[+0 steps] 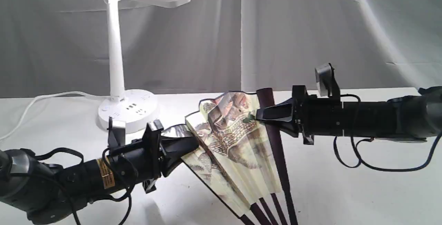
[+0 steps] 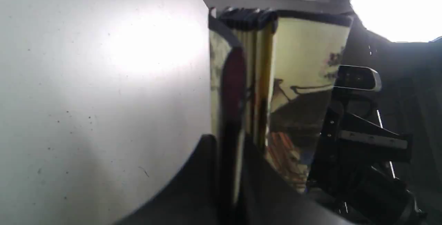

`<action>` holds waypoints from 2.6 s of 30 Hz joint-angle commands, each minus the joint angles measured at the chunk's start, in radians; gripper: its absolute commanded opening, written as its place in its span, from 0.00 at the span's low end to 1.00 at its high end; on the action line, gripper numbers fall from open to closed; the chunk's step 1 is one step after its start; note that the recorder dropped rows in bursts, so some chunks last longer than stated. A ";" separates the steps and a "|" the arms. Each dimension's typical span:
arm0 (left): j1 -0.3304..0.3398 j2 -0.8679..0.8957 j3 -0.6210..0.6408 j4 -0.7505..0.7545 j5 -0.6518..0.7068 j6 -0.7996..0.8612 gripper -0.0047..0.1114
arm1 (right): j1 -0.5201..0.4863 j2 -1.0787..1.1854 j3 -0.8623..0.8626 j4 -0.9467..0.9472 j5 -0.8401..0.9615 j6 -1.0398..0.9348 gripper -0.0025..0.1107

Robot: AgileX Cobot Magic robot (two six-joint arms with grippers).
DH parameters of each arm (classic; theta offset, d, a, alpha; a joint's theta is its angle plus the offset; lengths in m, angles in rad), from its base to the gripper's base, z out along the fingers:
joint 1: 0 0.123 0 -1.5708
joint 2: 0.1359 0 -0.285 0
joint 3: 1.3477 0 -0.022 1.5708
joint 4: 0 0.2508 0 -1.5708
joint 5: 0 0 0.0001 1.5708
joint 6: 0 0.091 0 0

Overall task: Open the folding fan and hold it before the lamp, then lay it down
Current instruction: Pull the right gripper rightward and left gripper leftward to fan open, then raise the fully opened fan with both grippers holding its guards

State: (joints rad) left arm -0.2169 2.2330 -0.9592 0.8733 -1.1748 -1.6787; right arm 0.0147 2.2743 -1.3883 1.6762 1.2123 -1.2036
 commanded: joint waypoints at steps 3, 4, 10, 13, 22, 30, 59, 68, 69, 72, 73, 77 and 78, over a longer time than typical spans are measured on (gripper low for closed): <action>-0.003 -0.005 0.005 0.042 0.023 -0.020 0.04 | -0.045 -0.016 -0.010 0.054 0.009 0.007 0.02; -0.003 -0.005 0.005 0.042 0.021 -0.020 0.04 | -0.052 -0.016 -0.010 0.054 0.009 0.007 0.02; 0.035 -0.007 0.005 0.049 0.022 -0.054 0.04 | -0.075 -0.016 -0.010 0.052 0.009 0.009 0.02; 0.078 -0.009 0.005 0.071 0.003 -0.075 0.04 | -0.075 -0.016 -0.010 0.052 0.009 0.009 0.02; 0.172 -0.011 0.005 0.115 -0.031 -0.120 0.04 | -0.093 -0.016 -0.010 0.068 0.009 0.009 0.02; 0.194 -0.011 0.005 0.127 -0.033 -0.140 0.04 | -0.178 -0.016 0.033 0.068 0.009 0.009 0.02; 0.341 -0.011 0.005 0.179 -0.046 -0.241 0.04 | -0.423 0.045 0.055 0.068 0.009 0.022 0.02; 0.393 -0.011 0.005 0.215 -0.046 -0.257 0.04 | -0.449 0.058 0.055 0.068 0.009 0.020 0.02; 0.402 -0.011 0.005 0.222 -0.046 -0.257 0.04 | -0.449 0.060 0.055 0.068 0.009 0.016 0.02; 0.419 -0.011 0.005 0.244 -0.046 -0.257 0.04 | -0.449 0.060 0.055 0.068 -0.021 0.016 0.02; 0.427 -0.011 0.005 0.249 -0.046 -0.257 0.04 | -0.449 0.060 0.055 0.068 -0.026 0.016 0.02; 0.438 -0.011 0.005 0.268 -0.046 -0.261 0.04 | -0.453 0.060 0.055 0.068 -0.032 0.016 0.02; 0.444 -0.011 0.005 0.278 -0.046 -0.261 0.04 | -0.453 0.060 0.055 0.068 -0.032 0.016 0.02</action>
State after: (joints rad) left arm 0.1896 2.2330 -0.9592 1.1807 -1.2459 -1.9372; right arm -0.4008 2.3408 -1.3319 1.7373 1.2662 -1.1292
